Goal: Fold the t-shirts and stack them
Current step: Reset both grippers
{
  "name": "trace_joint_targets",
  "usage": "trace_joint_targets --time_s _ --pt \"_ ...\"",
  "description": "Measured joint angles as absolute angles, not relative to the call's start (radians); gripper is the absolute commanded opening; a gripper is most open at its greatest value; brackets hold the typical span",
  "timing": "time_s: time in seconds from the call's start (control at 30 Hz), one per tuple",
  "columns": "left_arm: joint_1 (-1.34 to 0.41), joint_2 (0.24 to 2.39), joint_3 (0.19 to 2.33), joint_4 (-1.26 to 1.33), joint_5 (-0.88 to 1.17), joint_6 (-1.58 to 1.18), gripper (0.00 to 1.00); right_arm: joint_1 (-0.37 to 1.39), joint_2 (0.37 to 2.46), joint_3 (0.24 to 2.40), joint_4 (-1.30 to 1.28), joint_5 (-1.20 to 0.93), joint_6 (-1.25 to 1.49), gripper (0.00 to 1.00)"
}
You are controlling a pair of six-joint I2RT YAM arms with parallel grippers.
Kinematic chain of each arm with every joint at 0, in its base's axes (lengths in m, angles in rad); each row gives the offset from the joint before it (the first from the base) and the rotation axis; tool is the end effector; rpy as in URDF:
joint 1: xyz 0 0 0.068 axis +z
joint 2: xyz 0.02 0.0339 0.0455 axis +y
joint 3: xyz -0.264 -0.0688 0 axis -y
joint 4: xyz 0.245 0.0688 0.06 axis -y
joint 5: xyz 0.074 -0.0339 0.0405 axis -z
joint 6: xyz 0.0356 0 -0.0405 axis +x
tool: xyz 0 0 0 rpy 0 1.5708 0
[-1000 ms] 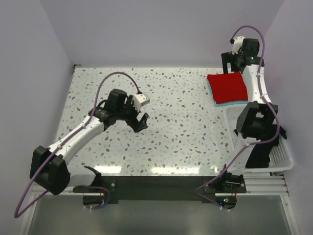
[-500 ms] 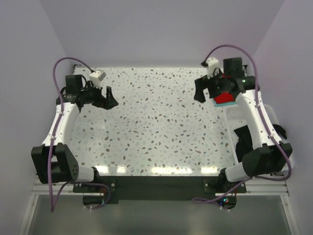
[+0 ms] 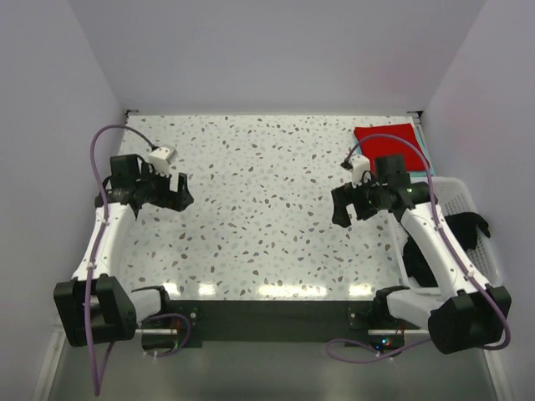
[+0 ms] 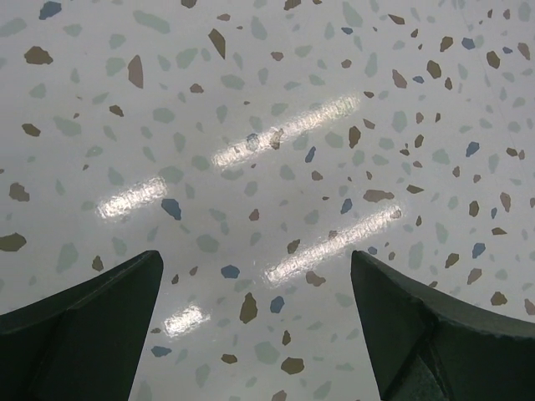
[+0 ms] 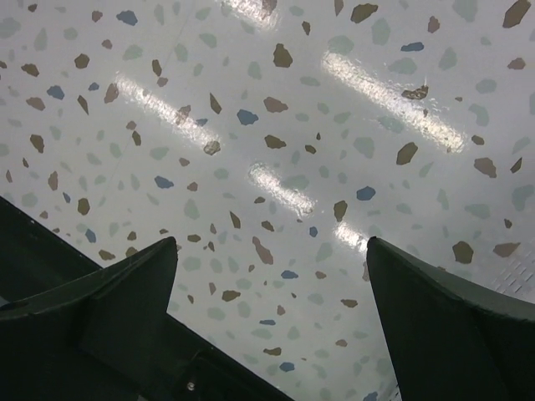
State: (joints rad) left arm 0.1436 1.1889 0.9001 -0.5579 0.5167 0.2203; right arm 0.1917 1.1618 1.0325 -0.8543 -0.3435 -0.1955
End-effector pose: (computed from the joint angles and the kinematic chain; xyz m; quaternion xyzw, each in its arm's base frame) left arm 0.2431 0.0174 0.2676 0.1251 0.9000 -0.1730 0.3800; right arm 0.2189 0.0547 0.2941 -0.2300 0.9160 0.1631 0.2854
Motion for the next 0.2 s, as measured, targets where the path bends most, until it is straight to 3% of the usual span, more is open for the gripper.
trace_joint_targets --time_s 0.2 --pt "0.144 1.157 0.888 -0.539 0.501 0.22 1.0 0.192 1.136 1.014 -0.809 -0.331 -0.171 0.99"
